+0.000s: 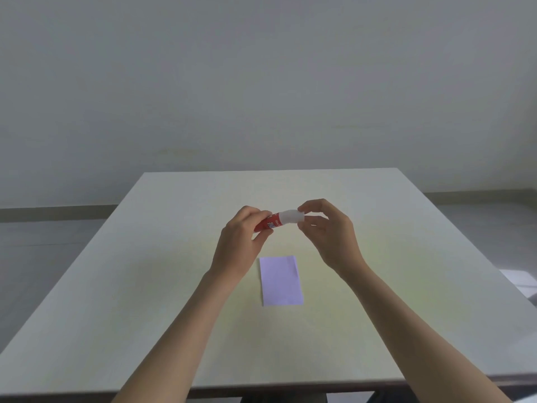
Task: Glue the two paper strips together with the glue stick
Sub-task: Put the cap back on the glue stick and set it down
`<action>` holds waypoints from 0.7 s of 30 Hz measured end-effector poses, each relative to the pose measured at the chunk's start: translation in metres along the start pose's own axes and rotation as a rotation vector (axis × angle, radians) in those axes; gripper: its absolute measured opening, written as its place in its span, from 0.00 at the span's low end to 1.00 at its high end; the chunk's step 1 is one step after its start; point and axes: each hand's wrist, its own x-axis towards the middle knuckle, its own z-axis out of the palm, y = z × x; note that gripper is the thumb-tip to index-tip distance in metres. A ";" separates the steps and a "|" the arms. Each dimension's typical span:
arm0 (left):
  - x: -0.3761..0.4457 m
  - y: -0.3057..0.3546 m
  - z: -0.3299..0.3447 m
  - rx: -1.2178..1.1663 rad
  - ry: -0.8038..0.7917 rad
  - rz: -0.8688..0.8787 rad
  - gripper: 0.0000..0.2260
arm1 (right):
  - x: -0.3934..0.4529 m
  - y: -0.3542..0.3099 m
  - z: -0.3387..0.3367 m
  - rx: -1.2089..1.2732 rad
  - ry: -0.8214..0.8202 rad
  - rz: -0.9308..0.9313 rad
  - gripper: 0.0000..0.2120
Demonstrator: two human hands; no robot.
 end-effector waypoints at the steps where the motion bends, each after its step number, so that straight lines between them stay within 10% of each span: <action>1: 0.000 0.000 -0.001 0.012 -0.007 0.008 0.13 | 0.000 0.000 -0.001 -0.024 -0.009 -0.017 0.09; 21: -0.002 0.007 -0.003 0.056 -0.072 0.049 0.13 | 0.003 0.005 -0.013 -0.279 -0.108 -0.144 0.12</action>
